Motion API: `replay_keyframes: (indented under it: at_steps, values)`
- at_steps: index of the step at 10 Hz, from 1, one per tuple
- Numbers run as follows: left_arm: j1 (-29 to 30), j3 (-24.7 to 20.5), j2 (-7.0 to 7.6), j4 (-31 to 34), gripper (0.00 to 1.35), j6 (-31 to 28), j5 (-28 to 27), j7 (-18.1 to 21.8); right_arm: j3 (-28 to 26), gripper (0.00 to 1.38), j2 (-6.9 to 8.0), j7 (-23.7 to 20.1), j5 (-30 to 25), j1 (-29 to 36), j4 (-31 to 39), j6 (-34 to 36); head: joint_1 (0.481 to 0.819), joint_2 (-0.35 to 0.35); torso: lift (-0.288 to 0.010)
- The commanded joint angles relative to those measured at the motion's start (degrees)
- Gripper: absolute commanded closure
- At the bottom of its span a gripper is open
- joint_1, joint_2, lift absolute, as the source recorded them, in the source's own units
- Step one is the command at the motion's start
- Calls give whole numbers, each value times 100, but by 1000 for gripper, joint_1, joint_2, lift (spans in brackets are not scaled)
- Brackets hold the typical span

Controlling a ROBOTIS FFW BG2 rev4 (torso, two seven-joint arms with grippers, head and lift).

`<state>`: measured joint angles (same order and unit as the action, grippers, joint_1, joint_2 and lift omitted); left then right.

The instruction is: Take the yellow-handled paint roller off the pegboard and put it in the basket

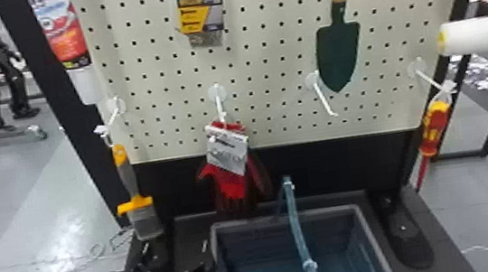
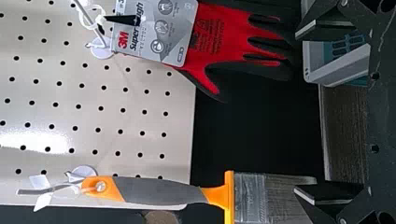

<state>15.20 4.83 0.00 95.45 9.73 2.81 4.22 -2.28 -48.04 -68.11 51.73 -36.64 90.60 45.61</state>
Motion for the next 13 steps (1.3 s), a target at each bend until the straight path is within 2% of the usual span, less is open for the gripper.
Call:
replay_keyframes:
  at_steps: [1,8,13]
  values:
    - [0,0,-15,0,148,2,0,0,0,1288,5,0,4,-1,2,0,549,0,-100]
    - [9,0,-15,0,148,2,9,0,-53,1288,32,0,101,-9,107,-44,549,0,-100]
    - [44,-35,-15,18,148,29,27,0,-905,1288,-39,114,145,149,485,-44,549,0,-100]
